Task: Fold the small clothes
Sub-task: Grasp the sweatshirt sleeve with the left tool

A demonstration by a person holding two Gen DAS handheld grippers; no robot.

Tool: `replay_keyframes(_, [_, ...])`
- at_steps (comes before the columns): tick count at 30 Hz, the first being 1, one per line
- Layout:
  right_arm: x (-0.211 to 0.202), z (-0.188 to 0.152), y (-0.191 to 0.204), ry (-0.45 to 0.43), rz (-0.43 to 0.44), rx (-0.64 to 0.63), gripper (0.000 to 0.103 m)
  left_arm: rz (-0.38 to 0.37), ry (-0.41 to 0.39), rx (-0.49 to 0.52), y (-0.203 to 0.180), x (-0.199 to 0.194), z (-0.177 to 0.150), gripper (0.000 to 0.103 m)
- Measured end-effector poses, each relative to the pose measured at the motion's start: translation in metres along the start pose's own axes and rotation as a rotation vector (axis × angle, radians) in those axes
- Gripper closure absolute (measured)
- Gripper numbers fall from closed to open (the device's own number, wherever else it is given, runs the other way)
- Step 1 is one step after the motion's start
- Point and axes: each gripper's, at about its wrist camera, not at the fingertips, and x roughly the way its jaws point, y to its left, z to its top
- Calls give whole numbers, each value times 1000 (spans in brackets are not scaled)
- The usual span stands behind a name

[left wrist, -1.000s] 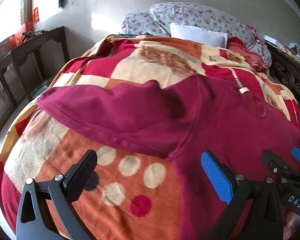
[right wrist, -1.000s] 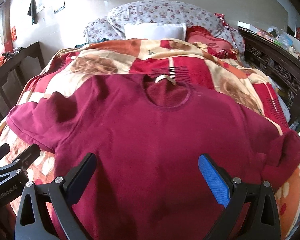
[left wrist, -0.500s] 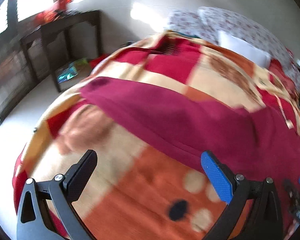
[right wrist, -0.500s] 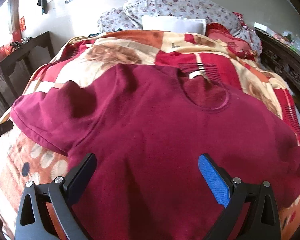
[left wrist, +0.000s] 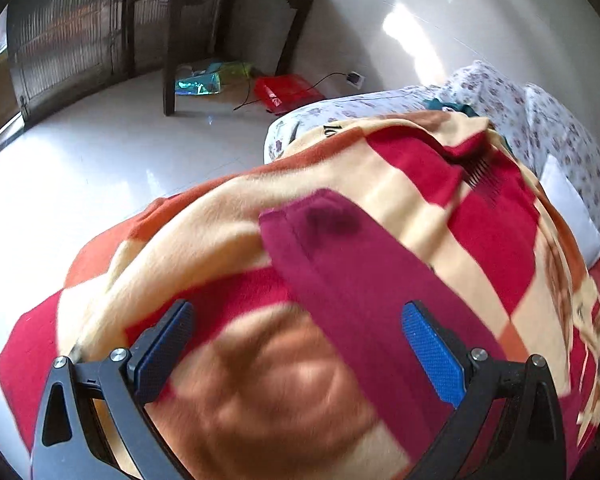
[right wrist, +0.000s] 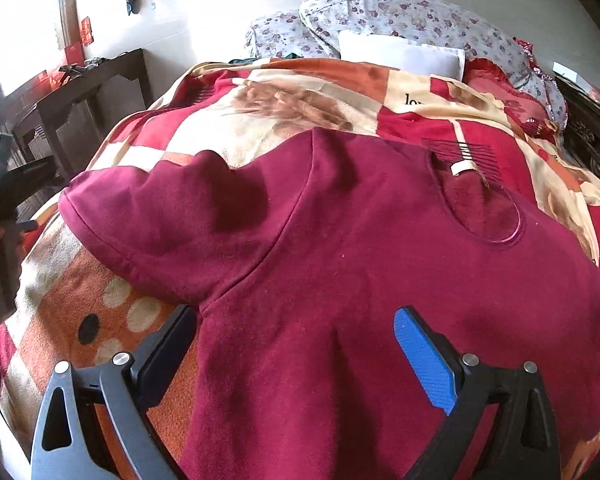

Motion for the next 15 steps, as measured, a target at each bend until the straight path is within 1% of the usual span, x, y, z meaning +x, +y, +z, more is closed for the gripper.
replay_keyframes(2, [0, -1, -3, 4, 5, 7, 2, 14, 18, 5, -4, 15, 6, 1])
replay_keyframes(4, [-1, -1, -7, 6, 8, 20, 2, 21, 36, 12, -7, 28, 9, 10])
replay_keyframes(5, [-2, -1, -9, 5, 9, 27, 2, 31, 32, 18, -9, 32, 10, 16])
replay_keyframes(7, [-3, 0, -15, 0, 9, 46, 2, 12, 16, 31, -13, 33, 13, 35])
replay_keyframes(8, [-5, 0, -17, -2, 12, 57, 2, -18, 24, 37, -15, 34, 14, 58])
replay_keyframes(9, [-6, 0, -19, -3, 15, 64, 2, -40, 45, 42, -15, 36, 14, 77])
replay_keyframes(10, [-8, 0, -21, -3, 19, 69, 2, -52, 54, 42, -17, 37, 15, 83])
replay_keyframes(11, [-10, 0, -24, -5, 23, 72, 2, -69, 58, 40, -17, 35, 16, 92])
replay_keyframes(13, [-17, 0, -30, -17, 17, 79, 2, -80, 31, 33, -16, 23, 15, 94])
replay_keyframes(15, [-22, 1, -37, -26, 11, 85, 2, -93, -22, 43, -21, -1, 11, 95])
